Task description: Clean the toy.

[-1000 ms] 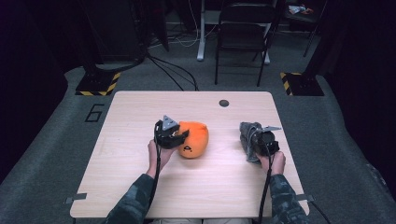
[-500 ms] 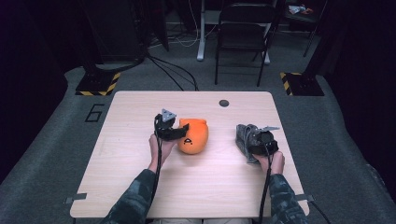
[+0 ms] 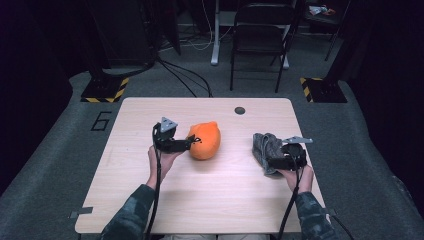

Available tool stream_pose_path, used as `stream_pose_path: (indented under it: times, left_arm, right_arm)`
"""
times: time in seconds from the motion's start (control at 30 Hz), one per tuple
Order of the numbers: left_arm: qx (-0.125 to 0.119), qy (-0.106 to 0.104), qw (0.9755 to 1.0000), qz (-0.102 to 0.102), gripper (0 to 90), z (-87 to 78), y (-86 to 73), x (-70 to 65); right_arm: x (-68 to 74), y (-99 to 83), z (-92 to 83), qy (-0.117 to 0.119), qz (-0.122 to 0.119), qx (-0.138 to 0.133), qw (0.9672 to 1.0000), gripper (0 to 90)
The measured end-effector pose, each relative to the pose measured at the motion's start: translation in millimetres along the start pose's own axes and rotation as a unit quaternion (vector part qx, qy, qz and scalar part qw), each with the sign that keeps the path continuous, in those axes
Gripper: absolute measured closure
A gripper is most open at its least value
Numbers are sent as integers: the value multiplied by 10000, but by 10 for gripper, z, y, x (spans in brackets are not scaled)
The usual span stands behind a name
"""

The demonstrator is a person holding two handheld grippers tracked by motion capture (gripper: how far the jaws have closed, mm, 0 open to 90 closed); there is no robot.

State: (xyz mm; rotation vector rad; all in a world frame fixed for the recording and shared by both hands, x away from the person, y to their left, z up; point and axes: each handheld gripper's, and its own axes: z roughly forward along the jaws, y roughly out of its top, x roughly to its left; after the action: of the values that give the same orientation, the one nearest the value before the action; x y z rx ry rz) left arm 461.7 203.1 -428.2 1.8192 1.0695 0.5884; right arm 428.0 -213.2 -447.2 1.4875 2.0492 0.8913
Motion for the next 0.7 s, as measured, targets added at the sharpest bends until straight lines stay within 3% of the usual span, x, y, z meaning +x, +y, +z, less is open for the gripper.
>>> stream_pose_path:
  times: [0.17, 0.3, 0.47, 0.57, 0.7]
  left_arm:
    - [13, 116, 9999, 28, 134, -215, -161, 78]
    - [166, 314, 9994, 31, 119, -380, -432, 178]
    - [592, 412, 9974, -79, 112, -461, -850, 308]
    - [851, 451, 9953, -40, 113, -490, -1068, 386]
    - [1012, 480, 9935, -200, 114, -516, -1263, 485]
  right_arm:
    - [-85, -129, -179, 9, 44, -103, 9999, 58]
    - [-176, -360, -241, -185, 59, -64, 9998, 42]
    - [-306, -651, -203, -228, 200, 172, 9994, 33]
    - [-351, -784, -161, -313, 141, 197, 9992, 38]
    - [-363, -938, -51, -482, -43, 304, 9984, 38]
